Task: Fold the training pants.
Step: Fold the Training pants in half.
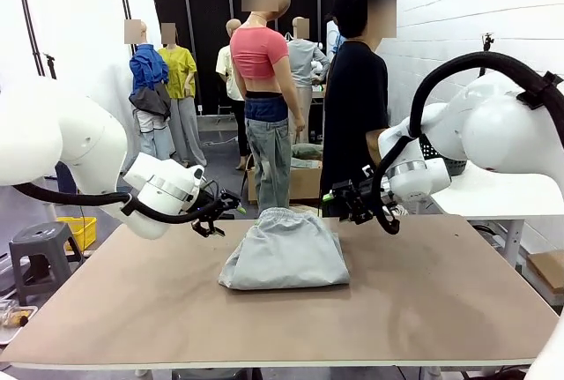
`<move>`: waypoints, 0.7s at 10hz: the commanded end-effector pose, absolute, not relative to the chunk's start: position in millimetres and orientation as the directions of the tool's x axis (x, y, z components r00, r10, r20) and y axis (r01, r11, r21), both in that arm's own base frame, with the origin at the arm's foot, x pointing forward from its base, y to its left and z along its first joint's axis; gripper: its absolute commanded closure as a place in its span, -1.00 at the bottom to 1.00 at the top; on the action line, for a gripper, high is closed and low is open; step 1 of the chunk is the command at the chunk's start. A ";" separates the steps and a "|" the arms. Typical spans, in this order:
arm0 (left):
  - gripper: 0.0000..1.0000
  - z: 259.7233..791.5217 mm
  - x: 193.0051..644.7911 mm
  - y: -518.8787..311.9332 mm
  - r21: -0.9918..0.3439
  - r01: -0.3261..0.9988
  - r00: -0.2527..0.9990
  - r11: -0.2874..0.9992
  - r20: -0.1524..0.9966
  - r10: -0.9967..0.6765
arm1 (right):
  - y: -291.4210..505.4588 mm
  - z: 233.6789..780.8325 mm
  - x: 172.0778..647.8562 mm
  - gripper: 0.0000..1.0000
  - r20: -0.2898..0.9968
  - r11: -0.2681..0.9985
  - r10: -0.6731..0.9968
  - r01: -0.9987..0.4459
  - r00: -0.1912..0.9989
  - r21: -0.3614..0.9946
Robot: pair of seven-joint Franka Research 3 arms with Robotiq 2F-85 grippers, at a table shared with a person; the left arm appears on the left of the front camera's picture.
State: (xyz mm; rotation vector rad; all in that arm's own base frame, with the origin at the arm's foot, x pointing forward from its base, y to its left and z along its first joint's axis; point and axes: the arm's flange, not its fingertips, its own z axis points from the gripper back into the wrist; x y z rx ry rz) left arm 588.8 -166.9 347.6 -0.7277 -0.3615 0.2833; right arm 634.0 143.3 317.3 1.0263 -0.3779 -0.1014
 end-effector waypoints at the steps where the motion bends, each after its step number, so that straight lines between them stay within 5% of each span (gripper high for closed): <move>1: -1.00 357.4 579.8 -166.0 -0.669 -0.138 0.884 0.730 0.250 0.396 | 145.9 307.8 637.5 -1.00 0.242 0.514 -0.257 -0.079 0.936 0.854; 7: -1.00 347.6 588.8 -166.9 -0.689 -0.126 0.901 0.713 0.222 0.373 | 145.9 307.8 637.5 -1.00 0.242 0.514 -0.257 -0.079 0.936 0.854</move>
